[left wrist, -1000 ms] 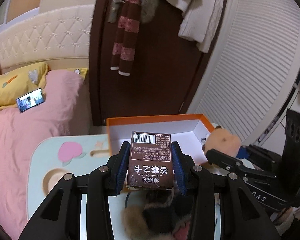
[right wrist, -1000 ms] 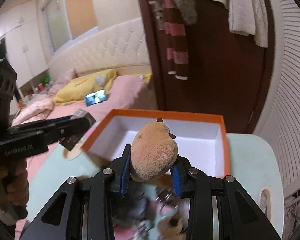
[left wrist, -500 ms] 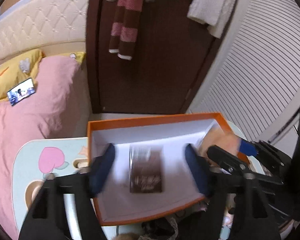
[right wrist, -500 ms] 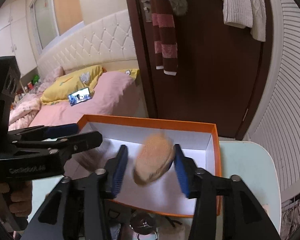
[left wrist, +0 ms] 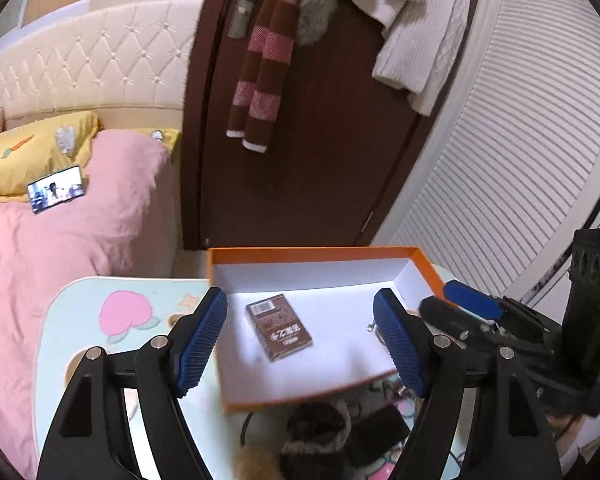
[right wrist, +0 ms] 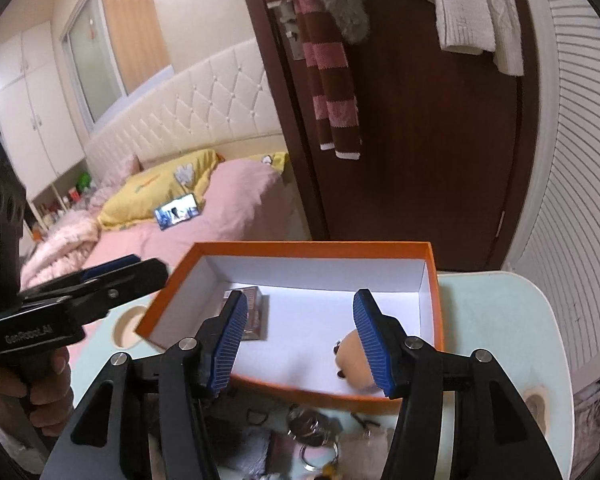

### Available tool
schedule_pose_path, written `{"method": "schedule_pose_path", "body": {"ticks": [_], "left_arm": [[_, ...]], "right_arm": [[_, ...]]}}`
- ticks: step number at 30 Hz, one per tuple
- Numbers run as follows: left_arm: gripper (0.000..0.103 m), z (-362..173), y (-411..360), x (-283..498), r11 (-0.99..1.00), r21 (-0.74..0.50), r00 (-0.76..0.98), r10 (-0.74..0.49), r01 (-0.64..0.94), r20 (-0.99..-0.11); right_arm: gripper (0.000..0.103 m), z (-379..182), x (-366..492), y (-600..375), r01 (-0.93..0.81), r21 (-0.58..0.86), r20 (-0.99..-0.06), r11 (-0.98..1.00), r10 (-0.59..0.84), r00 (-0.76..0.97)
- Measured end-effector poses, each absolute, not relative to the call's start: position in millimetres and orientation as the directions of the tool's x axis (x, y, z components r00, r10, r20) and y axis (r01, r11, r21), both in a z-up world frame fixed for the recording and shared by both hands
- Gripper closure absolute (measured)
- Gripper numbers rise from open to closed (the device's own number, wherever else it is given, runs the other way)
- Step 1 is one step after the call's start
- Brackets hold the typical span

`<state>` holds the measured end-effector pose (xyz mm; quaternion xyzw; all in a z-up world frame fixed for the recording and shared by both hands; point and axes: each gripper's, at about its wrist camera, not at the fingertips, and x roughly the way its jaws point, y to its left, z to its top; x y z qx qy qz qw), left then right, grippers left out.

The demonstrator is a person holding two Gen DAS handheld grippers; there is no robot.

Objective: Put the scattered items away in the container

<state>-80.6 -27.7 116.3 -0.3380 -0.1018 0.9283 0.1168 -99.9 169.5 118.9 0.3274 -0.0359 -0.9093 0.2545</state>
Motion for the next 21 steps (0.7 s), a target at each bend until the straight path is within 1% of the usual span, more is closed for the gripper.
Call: {"method": "schedule_pose_path", "body": {"ticks": [3, 7, 10, 14, 16, 18, 21], "left_arm": [[0.027, 117.0, -40.1, -53.1, -0.957, -0.263, -0.777, 0.258, -0.123, -0.575], [0.027, 102.9, -45.4, -13.7, -0.969, -0.218, -0.761, 0.229, -0.117, -0.607], [0.027, 88.5, -44.4, 16.6, -0.977, -0.177, -0.754, 0.203, -0.116, -0.625], [0.027, 64.2, -39.7, 51.2, -0.981, -0.141, -0.719, 0.192, -0.131, -0.668], [0.027, 52.9, -39.0, 64.3, -0.985, -0.13, -0.708, 0.17, -0.111, -0.685], [0.027, 45.1, -39.0, 72.6, -0.989, -0.126, -0.717, 0.139, -0.072, -0.683], [0.027, 32.7, -36.6, 80.3, -0.994, -0.096, -0.708, 0.108, -0.057, -0.697]], "right_arm": [[0.048, 123.9, -82.2, 178.4, 0.447, 0.244, -0.565, -0.861, -0.501, -0.656], [0.048, 122.7, -48.7, 185.0, 0.448, 0.188, -0.562, -0.874, -0.47, -0.681], [0.042, 111.8, -22.8, 187.0, 0.434, 0.143, -0.595, -0.89, -0.427, -0.68], [0.041, 88.3, 6.7, 186.2, 0.442, 0.125, -0.651, -0.888, -0.409, -0.64], [0.042, 76.2, 18.9, 183.0, 0.441, 0.089, -0.678, -0.893, -0.379, -0.63], [0.042, 66.9, 27.4, 181.1, 0.437, 0.057, -0.694, -0.897, -0.351, -0.629], [0.041, 54.5, 35.1, 183.0, 0.432, 0.083, -0.715, -0.898, -0.356, -0.602]]}}
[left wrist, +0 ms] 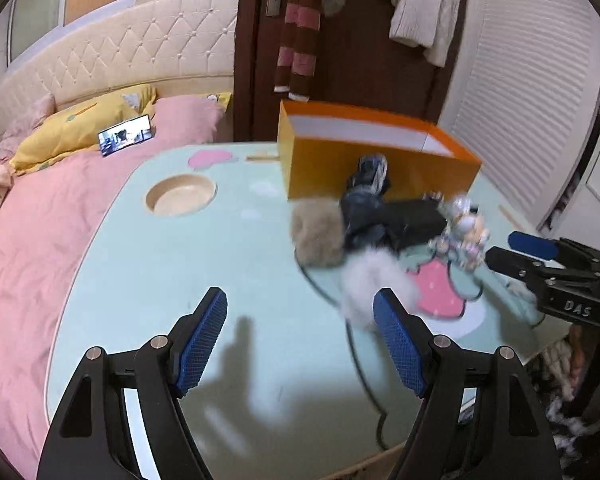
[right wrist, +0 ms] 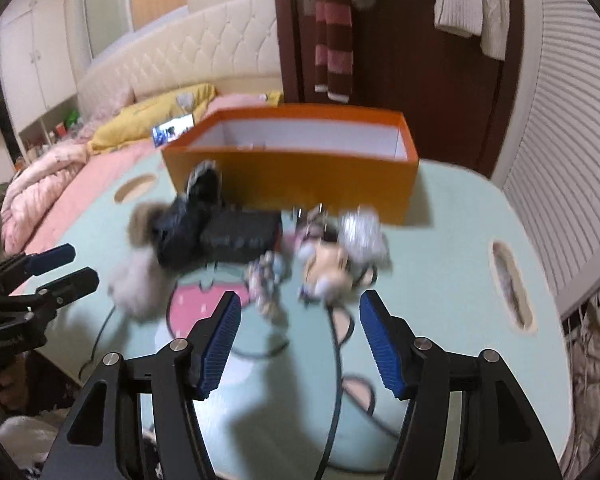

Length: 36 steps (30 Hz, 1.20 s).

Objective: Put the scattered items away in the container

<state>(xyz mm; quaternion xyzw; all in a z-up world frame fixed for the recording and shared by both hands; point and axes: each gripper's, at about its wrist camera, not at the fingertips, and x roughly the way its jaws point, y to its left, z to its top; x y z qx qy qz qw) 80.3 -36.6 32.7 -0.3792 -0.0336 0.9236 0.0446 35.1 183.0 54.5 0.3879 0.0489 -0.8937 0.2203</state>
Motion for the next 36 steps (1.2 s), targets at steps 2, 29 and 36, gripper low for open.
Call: {"method": "schedule_pose_path", "body": {"ticks": [2, 29, 36], "left_arm": [[0.027, 25.8, -35.4, 83.6, -0.995, -0.088, -0.704, 0.094, -0.046, -0.704], [0.001, 7.3, -28.4, 87.0, -1.0, -0.013, -0.754, 0.025, -0.022, -0.657], [0.001, 7.7, -29.5, 88.1, -0.999, -0.023, -0.756, 0.035, -0.026, -0.654]], "right_arm": [[0.041, 45.9, 38.5, 185.3, 0.425, 0.105, -0.728, -0.899, -0.361, -0.584], [0.068, 53.1, 28.5, 160.9, 0.503, 0.085, -0.673, -0.86, -0.422, -0.608], [0.071, 41.0, 6.5, 138.3, 0.519, 0.013, -0.733, -0.855, -0.361, -0.577]]}}
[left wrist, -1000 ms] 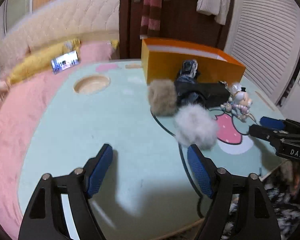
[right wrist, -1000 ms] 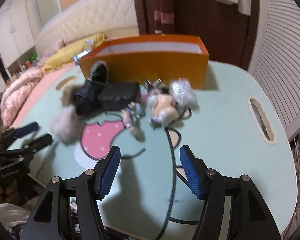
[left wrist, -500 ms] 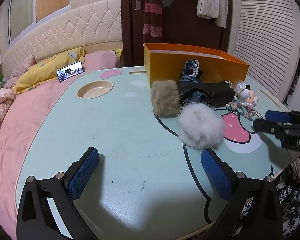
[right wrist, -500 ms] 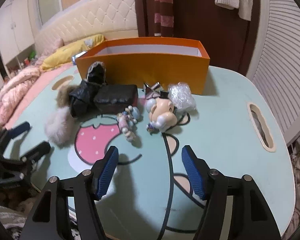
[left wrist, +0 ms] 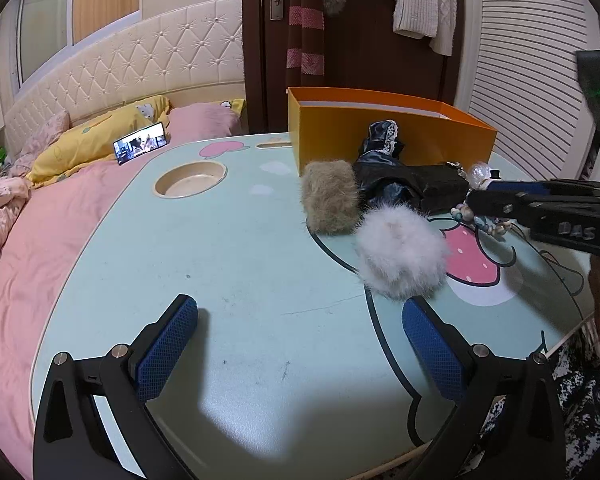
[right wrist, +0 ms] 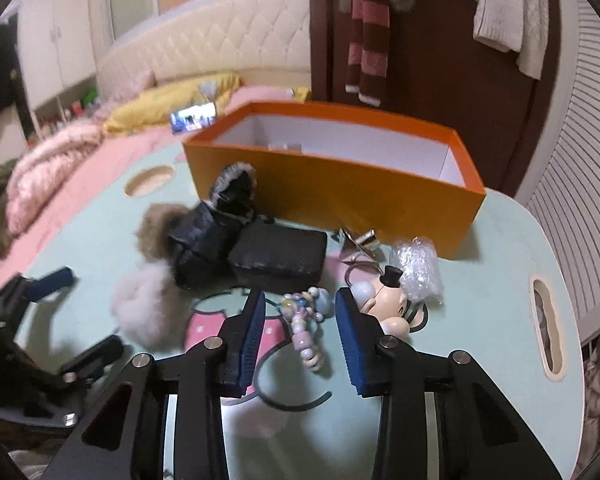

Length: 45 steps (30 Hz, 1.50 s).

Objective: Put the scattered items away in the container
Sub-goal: 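Grasp the beaded string with the right gripper while the left grasps the white pompom, then lower the beaded string and white pompom into the box and open both grippers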

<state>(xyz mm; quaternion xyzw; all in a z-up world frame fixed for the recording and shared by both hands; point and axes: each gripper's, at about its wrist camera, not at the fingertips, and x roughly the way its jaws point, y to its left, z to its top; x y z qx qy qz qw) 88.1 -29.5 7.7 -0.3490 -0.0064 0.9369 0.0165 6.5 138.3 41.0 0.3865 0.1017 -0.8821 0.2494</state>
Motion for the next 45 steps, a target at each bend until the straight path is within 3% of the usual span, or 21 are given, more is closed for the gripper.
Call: {"method": "schedule_pose_path", "body": {"ticks": [4, 8, 14, 19, 24, 27, 45], "left_arm": [[0.001, 20.6, -32.6, 95.6, -0.995, -0.071, -0.795, 0.097, -0.068, -0.599], [0.001, 38.9, -28.1, 87.6, -0.984, -0.131, -0.794, 0.178, -0.124, -0.582], [0.002, 41.0, -5.8, 58.0, -0.97, -0.163, -0.719, 0.243, -0.18, -0.651], [0.022, 31.8, 5.9, 41.5, -0.967, -0.18, -0.661, 0.256, -0.181, -0.705], [0.066, 22.8, 9.5, 34.3, -0.971, -0.181, -0.635, 0.24, -0.158, -0.734], [0.071, 25.3, 4.2, 40.0, -0.965, -0.213, -0.639, 0.262, -0.155, -0.723], [0.074, 87.7, -2.2, 25.5, -0.946, -0.244, -0.726, 0.321, -0.214, -0.608]], "right_arm": [[0.091, 31.2, 2.9, 138.7, 0.525, 0.035, -0.753, -0.85, -0.368, -0.546], [0.091, 33.5, 5.1, 141.2, 0.536, 0.065, -0.754, -0.842, -0.393, -0.526], [0.091, 47.3, 13.4, 147.8, 0.543, 0.101, -0.722, -0.833, -0.437, -0.537], [0.091, 55.4, 14.8, 156.0, 0.534, 0.125, -0.706, -0.836, -0.453, -0.544], [0.091, 57.2, 11.5, 162.6, 0.52, 0.148, -0.7, -0.841, -0.461, -0.546], [0.091, 57.8, 10.9, 163.4, 0.517, 0.152, -0.698, -0.843, -0.461, -0.547], [0.091, 89.8, -0.2, 153.8, 0.558, 0.128, -0.64, -0.82, -0.498, -0.585]]}}
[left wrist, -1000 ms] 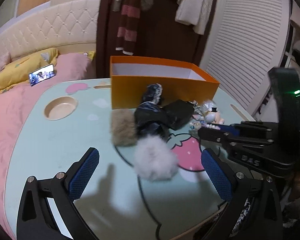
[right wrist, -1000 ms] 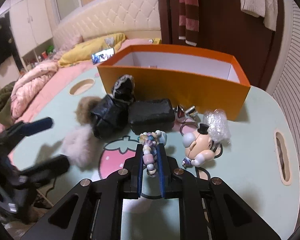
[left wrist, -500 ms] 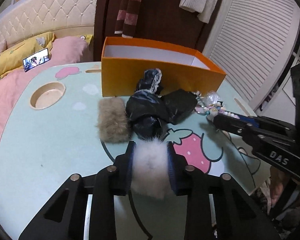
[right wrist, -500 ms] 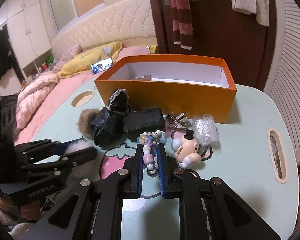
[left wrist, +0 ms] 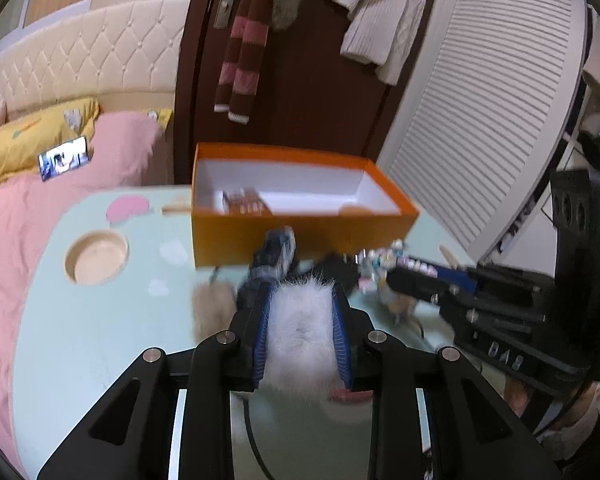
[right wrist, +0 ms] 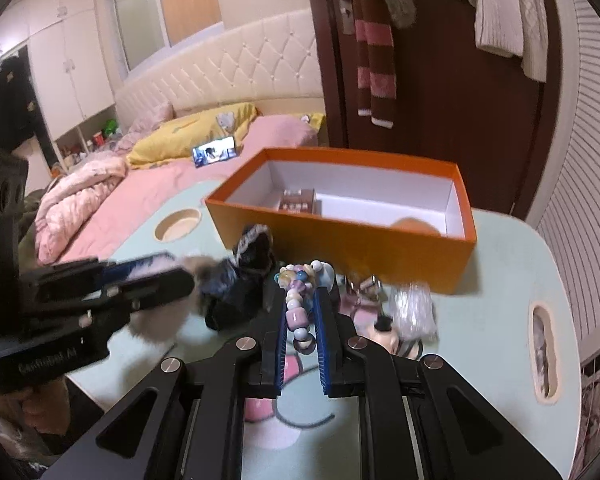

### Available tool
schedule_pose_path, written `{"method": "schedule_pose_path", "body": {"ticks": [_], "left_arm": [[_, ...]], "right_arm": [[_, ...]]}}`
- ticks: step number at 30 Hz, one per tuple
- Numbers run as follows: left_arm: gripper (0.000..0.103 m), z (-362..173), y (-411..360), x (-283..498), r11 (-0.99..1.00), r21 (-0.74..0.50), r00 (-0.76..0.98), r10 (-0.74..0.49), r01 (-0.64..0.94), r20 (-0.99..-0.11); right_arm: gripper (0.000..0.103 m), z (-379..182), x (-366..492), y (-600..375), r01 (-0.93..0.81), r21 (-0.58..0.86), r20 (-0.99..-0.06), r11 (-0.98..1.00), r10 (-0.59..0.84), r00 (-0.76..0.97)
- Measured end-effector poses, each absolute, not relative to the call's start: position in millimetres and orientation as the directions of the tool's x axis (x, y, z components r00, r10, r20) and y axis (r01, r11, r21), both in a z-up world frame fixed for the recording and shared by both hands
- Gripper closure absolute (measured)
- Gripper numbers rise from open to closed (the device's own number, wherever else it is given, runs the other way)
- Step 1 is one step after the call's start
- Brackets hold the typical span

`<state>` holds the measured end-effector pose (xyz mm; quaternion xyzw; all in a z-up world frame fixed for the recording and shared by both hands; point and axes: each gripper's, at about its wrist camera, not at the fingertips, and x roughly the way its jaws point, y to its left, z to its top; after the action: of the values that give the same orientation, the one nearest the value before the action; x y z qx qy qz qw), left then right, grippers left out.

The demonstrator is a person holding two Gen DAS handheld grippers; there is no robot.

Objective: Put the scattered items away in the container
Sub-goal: 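Lower the beaded string and white pompom into the box and open both grippers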

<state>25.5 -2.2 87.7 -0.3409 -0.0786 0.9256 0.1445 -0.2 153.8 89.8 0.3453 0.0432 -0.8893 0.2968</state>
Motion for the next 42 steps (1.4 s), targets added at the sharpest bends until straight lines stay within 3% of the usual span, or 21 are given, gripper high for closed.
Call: {"method": "schedule_pose_path", "body": {"ticks": [9, 29, 31, 33, 42], "left_arm": [[0.074, 110.3, -2.0, -30.4, -0.954, -0.21, -0.747, 0.299, -0.214, -0.594], [0.074, 77.2, 2.2, -119.9, -0.963, -0.206, -0.673, 0.269, -0.174, -0.689], [0.067, 75.4, 0.0, -121.0, -0.961, -0.225, -0.669, 0.273, -0.159, -0.692], [0.044, 75.1, -2.1, -120.6, -0.96, -0.241, -0.67, 0.275, -0.146, -0.69], [0.038, 84.0, -7.3, -105.6, -0.961, -0.22, -0.704, 0.271, -0.165, -0.656]], "right_arm": [[0.091, 103.8, -37.3, 147.9, 0.549, 0.147, -0.608, -0.823, -0.513, -0.606], [0.09, 86.3, -125.1, 130.0, 0.507, 0.142, -0.657, -0.85, -0.464, -0.594], [0.09, 86.1, -126.2, 127.9, 0.517, 0.133, -0.656, -0.846, -0.466, -0.593], [0.085, 87.2, -125.6, 127.7, 0.518, 0.128, -0.647, -0.846, -0.467, -0.603], [0.062, 92.9, -121.3, 138.3, 0.498, 0.144, -0.621, -0.855, -0.47, -0.627]]}}
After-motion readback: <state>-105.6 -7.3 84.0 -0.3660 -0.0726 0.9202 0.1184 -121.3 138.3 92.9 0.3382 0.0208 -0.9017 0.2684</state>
